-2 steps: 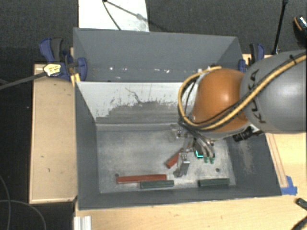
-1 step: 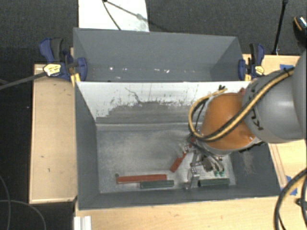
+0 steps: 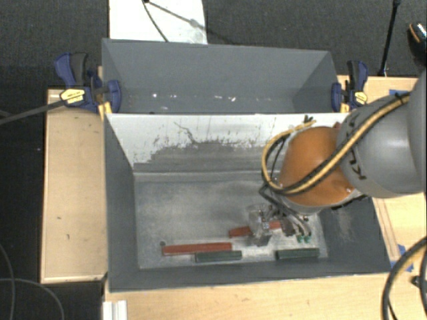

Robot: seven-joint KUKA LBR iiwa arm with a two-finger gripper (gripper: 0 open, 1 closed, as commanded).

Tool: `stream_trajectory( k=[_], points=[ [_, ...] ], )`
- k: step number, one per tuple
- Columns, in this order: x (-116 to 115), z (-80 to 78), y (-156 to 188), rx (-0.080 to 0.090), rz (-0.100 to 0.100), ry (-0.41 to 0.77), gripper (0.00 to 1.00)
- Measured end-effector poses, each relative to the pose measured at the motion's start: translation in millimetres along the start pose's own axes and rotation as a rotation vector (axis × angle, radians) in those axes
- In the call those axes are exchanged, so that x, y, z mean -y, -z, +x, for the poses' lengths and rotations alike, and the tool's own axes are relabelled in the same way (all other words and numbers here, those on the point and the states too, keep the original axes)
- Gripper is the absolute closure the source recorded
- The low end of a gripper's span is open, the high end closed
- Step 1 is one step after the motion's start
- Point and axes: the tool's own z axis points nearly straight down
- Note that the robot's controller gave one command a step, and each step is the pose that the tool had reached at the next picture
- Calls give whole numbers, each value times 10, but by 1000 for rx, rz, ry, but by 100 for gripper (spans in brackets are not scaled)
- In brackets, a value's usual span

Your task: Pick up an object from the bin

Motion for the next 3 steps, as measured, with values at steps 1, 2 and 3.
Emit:
stream_trajectory(
  k=[1,2,3],
  points=[
    [7,97,1150,2,1,257,100],
    [-1103,-51,625,-6,-4,459,100],
    [-1067,-57,636,-5,-1,448,0]
  ],
)
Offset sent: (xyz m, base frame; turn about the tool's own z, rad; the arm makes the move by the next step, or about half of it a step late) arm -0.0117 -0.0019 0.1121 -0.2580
